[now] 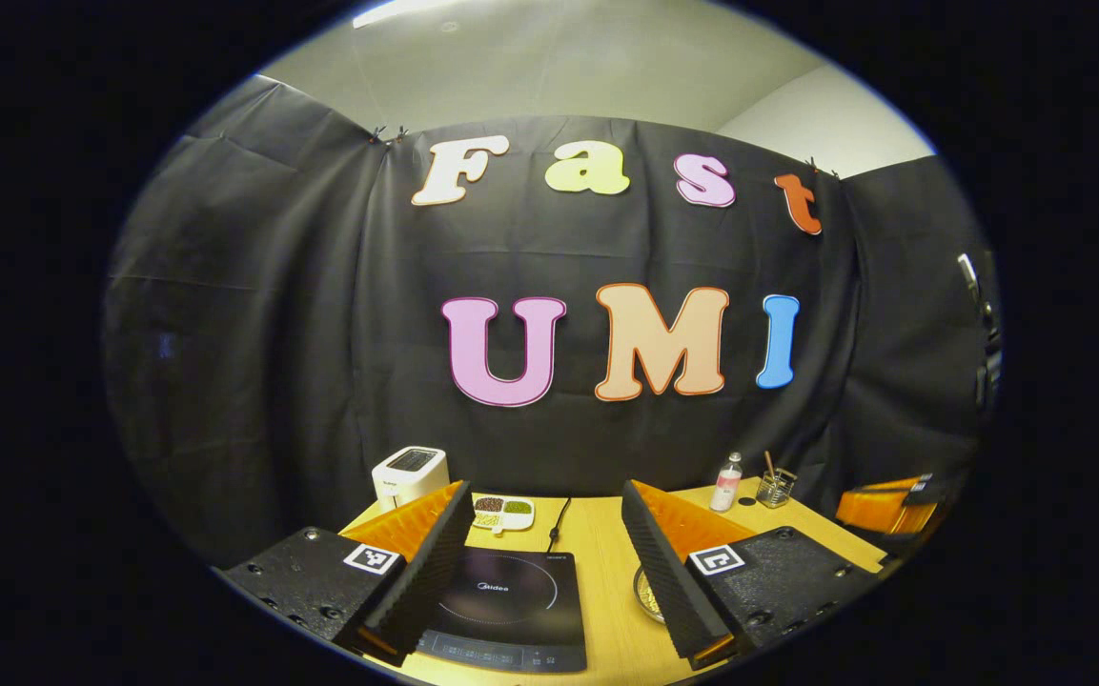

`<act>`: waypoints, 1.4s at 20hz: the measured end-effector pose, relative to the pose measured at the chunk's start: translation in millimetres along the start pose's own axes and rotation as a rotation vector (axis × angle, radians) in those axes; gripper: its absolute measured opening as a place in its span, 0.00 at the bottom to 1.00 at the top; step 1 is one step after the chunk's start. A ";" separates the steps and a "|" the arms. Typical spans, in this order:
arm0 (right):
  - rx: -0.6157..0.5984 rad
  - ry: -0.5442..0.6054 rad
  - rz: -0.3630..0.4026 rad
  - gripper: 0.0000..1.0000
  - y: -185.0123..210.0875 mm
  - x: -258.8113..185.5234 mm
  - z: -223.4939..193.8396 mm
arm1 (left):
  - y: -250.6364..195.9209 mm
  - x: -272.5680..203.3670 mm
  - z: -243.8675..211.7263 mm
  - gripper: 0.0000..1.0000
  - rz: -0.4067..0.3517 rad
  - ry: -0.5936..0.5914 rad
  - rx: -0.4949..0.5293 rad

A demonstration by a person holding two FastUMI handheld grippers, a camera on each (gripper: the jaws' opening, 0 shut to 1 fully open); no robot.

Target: First push the handle of the pot to place it horizontally, then grasp the pot with both hands and set it on the induction cooktop.

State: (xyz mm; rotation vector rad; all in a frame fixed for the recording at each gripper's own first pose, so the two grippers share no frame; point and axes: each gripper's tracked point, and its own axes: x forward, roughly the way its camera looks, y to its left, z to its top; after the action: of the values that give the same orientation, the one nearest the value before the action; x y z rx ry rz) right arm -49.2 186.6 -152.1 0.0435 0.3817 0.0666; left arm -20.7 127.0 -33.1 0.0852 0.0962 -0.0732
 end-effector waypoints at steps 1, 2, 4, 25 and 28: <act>-0.007 0.038 0.002 0.08 4.1 3.7 -15.0 | 2.0 1.7 -2.8 0.95 -0.003 0.006 0.000; -0.011 0.077 0.005 0.10 7.7 7.0 -30.3 | 4.4 3.0 -4.3 0.95 -0.006 0.011 0.000; -0.008 0.148 0.016 0.13 16.9 11.5 -57.5 | 8.2 4.9 -6.7 0.95 -0.011 0.015 -0.004; 0.351 0.649 0.149 0.10 51.9 51.3 -212.2 | 40.9 10.6 -30.1 0.91 0.064 0.075 0.015; 0.361 0.713 0.140 0.10 44.1 58.5 -233.1 | 34.2 13.7 -30.7 0.91 0.082 0.085 -0.001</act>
State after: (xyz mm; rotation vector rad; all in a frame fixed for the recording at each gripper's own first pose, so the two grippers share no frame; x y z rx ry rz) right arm -84.7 241.7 -387.5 0.4107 1.1010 0.1512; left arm -7.2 162.8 -62.1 0.0912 0.1771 0.0123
